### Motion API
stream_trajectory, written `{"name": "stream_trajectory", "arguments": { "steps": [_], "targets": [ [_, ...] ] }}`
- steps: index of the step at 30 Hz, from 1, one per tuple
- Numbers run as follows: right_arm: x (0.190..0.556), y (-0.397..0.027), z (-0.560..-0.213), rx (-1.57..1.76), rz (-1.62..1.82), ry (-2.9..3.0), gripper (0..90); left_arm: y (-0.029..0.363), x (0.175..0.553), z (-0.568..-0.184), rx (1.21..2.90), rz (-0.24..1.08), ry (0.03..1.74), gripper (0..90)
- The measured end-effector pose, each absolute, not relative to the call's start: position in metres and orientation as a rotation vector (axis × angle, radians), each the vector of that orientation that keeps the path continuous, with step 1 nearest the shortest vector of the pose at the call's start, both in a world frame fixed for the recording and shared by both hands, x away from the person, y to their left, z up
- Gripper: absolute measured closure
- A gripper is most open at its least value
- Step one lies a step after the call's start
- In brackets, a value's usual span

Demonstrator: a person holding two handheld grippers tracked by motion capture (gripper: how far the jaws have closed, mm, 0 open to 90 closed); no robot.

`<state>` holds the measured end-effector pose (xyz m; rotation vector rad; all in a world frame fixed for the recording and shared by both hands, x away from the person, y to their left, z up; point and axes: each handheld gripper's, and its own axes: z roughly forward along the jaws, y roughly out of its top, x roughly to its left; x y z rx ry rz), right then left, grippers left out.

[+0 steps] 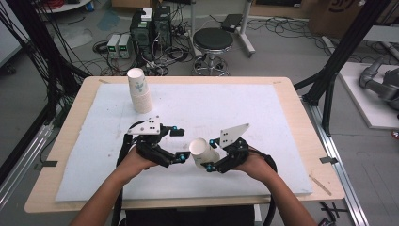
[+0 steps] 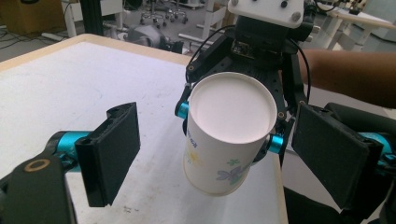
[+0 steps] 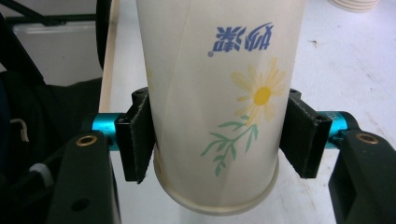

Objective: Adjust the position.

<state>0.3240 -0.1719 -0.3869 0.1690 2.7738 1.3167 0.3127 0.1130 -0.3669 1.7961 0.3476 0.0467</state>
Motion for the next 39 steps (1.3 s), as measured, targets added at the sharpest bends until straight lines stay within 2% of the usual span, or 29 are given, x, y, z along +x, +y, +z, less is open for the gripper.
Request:
{"name": "stream_trajectory", "arguments": {
  "steps": [11, 26, 39],
  "targets": [
    [0.325, -0.163, -0.39, 0.126, 1.138, 2.846, 35.7, 0.098, 0.312, -0.371, 1.931, 0.051, 0.306, 15.5],
    [0.325, -0.148, -0.382, 0.054, 0.972, 2.898, 35.4, 0.084, 0.314, -0.374, 2.035, 0.049, 0.283, 16.0],
    [0.321, -0.135, -0.383, 0.008, 0.847, 2.947, 35.0, 0.077, 0.316, -0.378, 2.128, 0.008, 0.249, 26.1]
  ]
}}
